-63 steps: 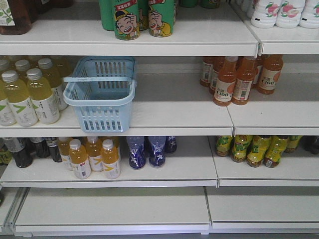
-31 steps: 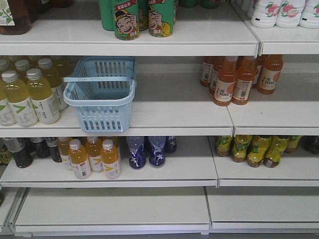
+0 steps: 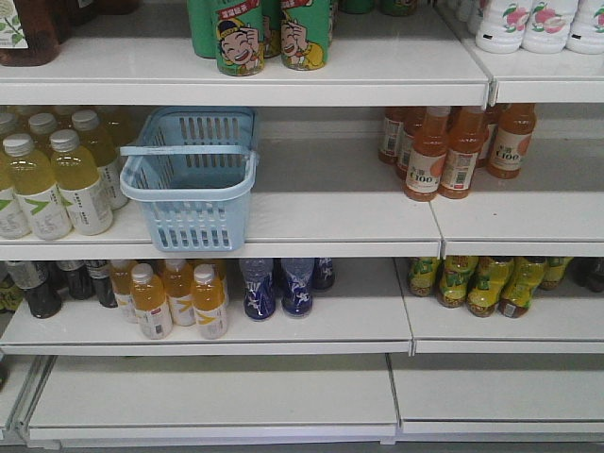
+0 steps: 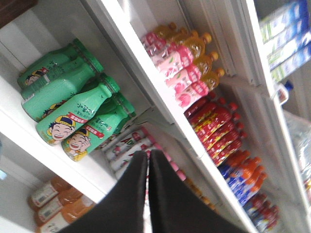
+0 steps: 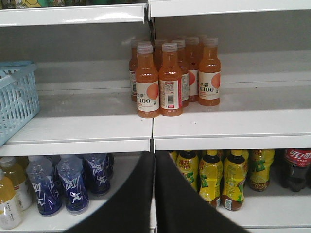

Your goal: Place coke in basket with both arms

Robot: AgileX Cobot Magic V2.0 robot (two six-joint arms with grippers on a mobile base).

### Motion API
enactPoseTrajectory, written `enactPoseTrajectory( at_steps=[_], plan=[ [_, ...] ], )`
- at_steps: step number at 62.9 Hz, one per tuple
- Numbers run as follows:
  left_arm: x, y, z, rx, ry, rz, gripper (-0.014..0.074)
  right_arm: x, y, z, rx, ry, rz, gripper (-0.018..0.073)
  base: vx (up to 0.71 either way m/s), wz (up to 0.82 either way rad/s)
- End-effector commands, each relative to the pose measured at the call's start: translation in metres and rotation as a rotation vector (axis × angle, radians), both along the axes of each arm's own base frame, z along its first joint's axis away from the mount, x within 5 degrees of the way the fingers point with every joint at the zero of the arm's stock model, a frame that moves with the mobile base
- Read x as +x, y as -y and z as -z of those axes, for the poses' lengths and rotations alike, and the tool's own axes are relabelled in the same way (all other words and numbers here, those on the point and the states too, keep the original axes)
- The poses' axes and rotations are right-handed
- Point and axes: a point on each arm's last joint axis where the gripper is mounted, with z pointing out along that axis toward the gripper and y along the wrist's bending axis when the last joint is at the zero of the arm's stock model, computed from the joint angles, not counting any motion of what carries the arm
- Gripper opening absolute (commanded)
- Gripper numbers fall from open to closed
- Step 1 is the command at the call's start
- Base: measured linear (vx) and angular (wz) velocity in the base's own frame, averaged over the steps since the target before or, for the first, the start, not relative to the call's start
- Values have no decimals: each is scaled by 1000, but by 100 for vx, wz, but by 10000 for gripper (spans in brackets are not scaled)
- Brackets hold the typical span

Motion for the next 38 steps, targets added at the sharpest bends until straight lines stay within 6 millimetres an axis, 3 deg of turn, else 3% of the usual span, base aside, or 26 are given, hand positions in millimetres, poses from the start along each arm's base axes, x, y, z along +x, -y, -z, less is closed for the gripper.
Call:
enactPoseTrajectory(
  at_steps=[1, 13, 38],
  plan=[
    [11, 1, -12, 40, 15, -9, -8, -1, 0, -5, -18, 84, -2, -5, 0, 0],
    [44, 0, -3, 87, -62, -39, -8, -1, 0, -5, -18, 84, -2, -5, 0, 0],
    [101, 16, 26, 117, -206, 129, -8, -1, 0, -5, -18, 84, -2, -5, 0, 0]
  ],
)
